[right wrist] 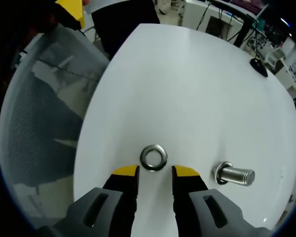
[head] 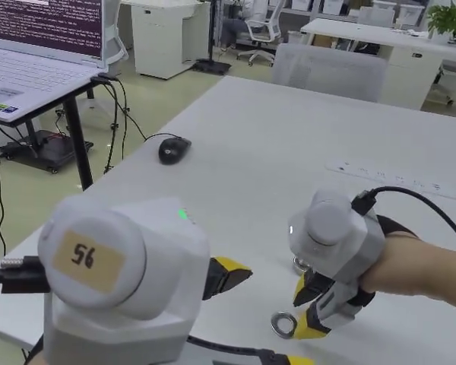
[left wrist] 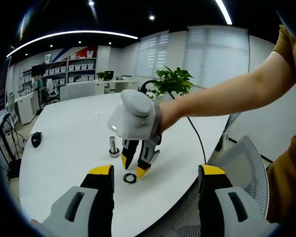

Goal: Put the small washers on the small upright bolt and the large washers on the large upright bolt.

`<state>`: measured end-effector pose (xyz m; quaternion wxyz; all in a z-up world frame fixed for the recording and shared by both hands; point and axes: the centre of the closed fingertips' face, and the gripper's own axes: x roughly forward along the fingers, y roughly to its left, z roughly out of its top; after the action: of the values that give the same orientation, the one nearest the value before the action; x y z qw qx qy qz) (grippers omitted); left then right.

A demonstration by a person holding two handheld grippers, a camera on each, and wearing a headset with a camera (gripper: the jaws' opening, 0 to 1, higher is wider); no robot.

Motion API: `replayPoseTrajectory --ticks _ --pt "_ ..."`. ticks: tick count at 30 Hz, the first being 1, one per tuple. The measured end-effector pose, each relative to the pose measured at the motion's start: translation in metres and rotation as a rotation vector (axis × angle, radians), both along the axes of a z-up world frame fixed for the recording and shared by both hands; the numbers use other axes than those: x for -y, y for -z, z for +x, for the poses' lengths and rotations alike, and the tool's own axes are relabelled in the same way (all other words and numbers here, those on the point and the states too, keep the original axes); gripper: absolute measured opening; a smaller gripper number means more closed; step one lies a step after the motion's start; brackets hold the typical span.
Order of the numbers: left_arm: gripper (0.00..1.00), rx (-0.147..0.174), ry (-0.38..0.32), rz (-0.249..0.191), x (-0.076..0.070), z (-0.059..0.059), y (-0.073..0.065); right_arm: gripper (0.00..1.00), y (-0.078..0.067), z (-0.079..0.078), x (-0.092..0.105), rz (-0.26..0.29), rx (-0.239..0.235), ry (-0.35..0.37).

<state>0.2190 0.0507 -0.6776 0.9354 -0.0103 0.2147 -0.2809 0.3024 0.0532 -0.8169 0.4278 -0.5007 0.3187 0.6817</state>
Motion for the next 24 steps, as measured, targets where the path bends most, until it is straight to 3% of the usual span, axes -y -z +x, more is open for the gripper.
replayPoseTrajectory --ticks 12,15,24 --pt "0.69 0.009 -0.007 -0.012 -0.0055 0.004 -0.0023 0.32 0.0074 -0.0081 -0.0058 -0.013 -0.01 -0.027" --pt "0.69 0.007 -0.009 -0.01 -0.006 0.0045 -0.0014 0.31 0.0081 -0.0073 -0.0053 -0.022 0.026 -0.066" --pt "0.68 0.009 -0.025 -0.015 -0.0074 0.0059 -0.0014 0.31 0.0067 -0.0076 -0.0043 -0.028 0.023 -0.063"
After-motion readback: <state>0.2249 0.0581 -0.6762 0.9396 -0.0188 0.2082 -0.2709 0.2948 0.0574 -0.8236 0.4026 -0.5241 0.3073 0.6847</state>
